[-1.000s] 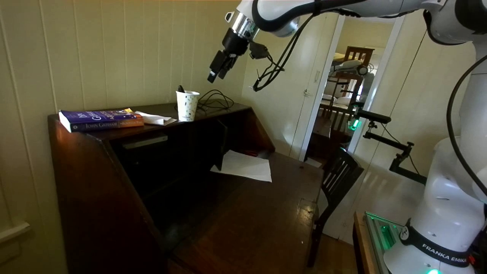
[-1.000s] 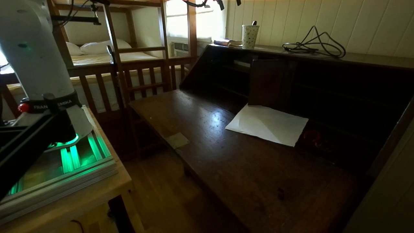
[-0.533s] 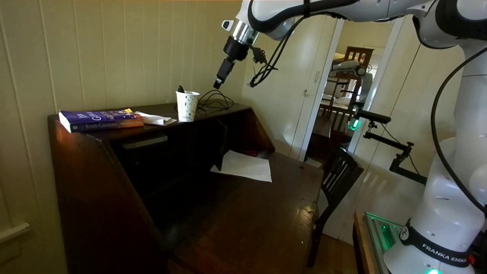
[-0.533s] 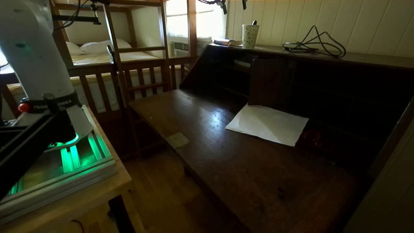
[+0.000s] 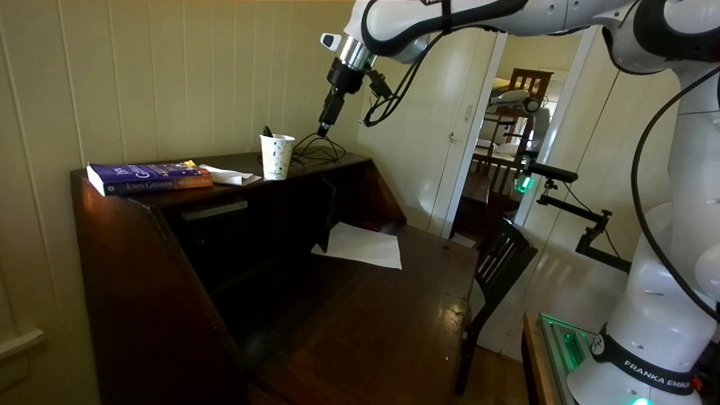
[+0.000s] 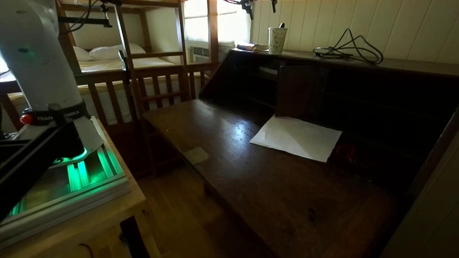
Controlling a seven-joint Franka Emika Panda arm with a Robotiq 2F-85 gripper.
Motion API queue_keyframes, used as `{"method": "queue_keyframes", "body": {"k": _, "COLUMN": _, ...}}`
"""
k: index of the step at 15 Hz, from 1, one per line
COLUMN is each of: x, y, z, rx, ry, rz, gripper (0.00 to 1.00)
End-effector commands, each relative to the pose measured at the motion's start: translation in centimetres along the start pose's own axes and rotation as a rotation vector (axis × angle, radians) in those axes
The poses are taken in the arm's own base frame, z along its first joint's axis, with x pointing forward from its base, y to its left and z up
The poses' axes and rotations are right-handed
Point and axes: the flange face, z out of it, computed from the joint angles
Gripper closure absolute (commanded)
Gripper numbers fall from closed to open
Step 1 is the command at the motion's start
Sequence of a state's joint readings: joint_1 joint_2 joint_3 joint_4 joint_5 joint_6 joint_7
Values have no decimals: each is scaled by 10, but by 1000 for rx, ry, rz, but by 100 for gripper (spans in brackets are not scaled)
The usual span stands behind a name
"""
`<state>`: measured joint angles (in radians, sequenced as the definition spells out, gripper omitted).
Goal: Put the cup in the open cabinet, then close the cabinet door
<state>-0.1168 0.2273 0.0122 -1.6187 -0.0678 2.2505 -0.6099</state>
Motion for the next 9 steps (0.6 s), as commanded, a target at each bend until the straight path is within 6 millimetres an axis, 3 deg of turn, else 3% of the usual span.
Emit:
{"method": "queue_keyframes", "body": {"k": 1, "x": 14, "y": 17, "z": 21, "rx": -94, "ry": -51, "rz": -106, "gripper": 0}}
{"method": "queue_keyframes", "body": {"k": 7, "x": 56, "y": 12, "z": 48, "rx": -161, "ry": -31, "rz": -201, "gripper": 0}}
{"method": "queue_keyframes", "body": {"k": 9, "x": 64, "y": 3, "z": 44, "rx": -136, "ry": 11, "rz": -176, "gripper": 0}}
